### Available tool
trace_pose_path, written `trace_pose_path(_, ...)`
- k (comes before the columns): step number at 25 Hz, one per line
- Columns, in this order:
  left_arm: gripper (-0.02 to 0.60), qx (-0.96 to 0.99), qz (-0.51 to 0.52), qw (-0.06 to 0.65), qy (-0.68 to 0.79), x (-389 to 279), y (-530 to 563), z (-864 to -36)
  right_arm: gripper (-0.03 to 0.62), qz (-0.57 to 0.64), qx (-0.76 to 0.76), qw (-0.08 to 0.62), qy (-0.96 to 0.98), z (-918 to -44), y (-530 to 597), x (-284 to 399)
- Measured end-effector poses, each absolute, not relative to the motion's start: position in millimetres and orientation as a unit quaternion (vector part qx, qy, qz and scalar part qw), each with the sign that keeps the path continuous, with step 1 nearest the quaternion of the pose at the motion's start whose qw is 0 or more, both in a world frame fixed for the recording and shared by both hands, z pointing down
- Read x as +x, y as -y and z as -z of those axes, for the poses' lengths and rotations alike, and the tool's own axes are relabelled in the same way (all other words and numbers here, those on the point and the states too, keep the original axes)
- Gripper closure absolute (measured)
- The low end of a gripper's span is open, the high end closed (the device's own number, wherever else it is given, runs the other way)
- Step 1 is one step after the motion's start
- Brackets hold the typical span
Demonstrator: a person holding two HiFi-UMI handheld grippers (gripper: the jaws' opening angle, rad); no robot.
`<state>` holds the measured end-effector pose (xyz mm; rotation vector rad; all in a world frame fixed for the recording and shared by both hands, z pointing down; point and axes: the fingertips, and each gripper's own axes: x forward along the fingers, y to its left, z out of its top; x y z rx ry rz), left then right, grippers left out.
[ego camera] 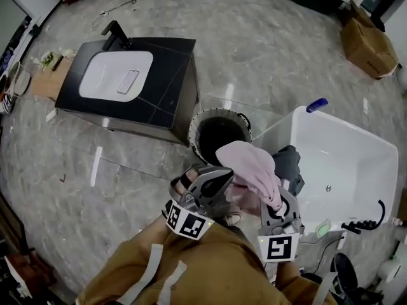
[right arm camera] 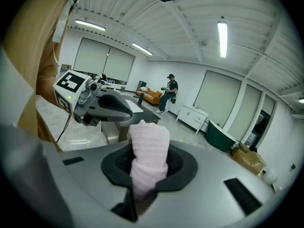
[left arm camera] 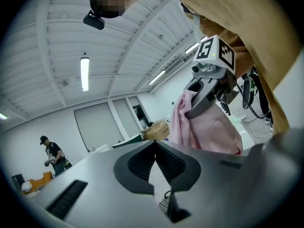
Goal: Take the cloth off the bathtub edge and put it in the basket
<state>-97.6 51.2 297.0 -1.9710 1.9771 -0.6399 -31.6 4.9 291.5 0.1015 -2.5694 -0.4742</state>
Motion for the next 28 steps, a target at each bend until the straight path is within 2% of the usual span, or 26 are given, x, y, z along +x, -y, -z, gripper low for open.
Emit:
trace_pose_path(9,0.575,-0.698,0.196,0.131,-0.676,-159.8,-55.7,-301.3,0.52,0.177,0.044,0.257,0.949,-275.2,-25.9,-104.6)
trace_pose_path(21,0.575,-0.675,0.198,0.112,-0.702,-176.2,-47.2,-300.5,0.52,0.188,0.01,0.232,0.954,-267.0,-7.7,-145.7)
trace_pose_path(28,0.575,-0.664,0.212,0.086,-0.712,-192.3,-39.1,-326.7,0.52,0.203,0.002,0.239,0.95,-297.3,23.1,-175.4)
